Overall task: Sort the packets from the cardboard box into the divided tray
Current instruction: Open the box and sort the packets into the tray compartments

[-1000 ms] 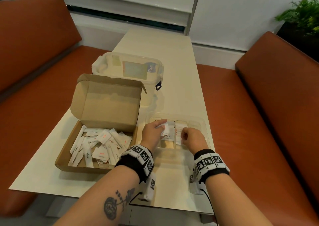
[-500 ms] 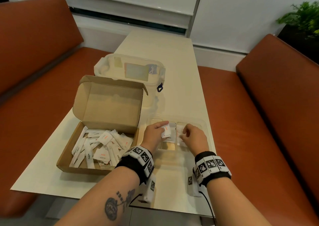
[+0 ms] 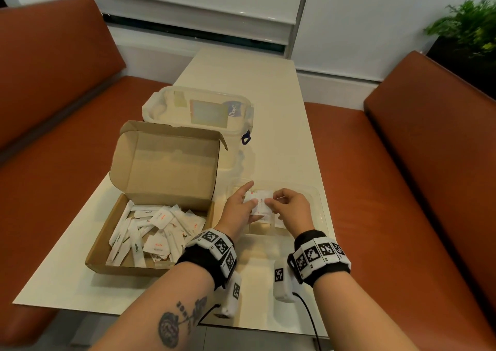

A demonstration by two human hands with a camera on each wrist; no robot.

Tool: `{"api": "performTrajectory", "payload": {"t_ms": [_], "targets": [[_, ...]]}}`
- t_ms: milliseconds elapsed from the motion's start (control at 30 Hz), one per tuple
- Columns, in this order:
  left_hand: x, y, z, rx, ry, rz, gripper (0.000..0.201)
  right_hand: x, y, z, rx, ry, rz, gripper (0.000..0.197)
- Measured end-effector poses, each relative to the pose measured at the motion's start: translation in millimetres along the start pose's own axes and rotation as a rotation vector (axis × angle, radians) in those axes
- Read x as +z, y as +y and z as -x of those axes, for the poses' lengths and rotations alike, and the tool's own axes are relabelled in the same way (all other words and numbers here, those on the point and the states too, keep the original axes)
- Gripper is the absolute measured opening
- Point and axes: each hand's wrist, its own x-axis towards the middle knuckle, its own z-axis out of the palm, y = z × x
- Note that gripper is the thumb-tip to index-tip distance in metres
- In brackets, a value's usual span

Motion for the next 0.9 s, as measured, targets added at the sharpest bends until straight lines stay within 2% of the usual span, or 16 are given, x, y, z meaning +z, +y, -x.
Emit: {"api": "performTrajectory", "payload": {"t_ms": [167, 267, 367, 433, 533, 667, 800, 900], "targets": [[0.8, -2.4, -3.8, -0.005, 0.069, -0.006, 0.038, -13.6, -1.3, -6.0, -0.040, 0.037, -0.005, 0.003], [0.5, -2.8, -4.8, -0.014, 0.091, 0.002, 0.036, -32.2, -0.3, -11.5, -0.078, 0.038, 0.250, 0.005], [0.2, -3.6, -5.4, -0.006, 0.100, -0.011, 0.035, -40.9, 4.4, -14.6, -0.043, -0.124, 0.558, 0.009], [0.7, -3.8, -5.7, 0.001, 0.105, -0.018, 0.034, -37.2, 8.9, -14.3, -0.034, -0.222, 0.642, 0.010], [1.2, -3.8, -5.2, 0.008, 0.114, -0.034, 0.033, -26.9, 13.7, -14.4, -0.064, -0.276, 0.752, 0.015], [0.9, -4.2, -5.3, 0.008, 0.115, -0.038, 0.032, -20.1, 21.5, -15.1, -0.127, -0.262, 0.806, 0.018], [0.3, -4.1, -5.4, 0.007, 0.109, -0.049, 0.033, -23.0, 31.0, -11.9, -0.175, -0.169, 0.744, 0.008], [-0.2, -4.6, -5.5, 0.008, 0.109, -0.054, 0.033, -21.3, 34.2, -9.6, -0.187, -0.173, 0.759, 0.019]]}}
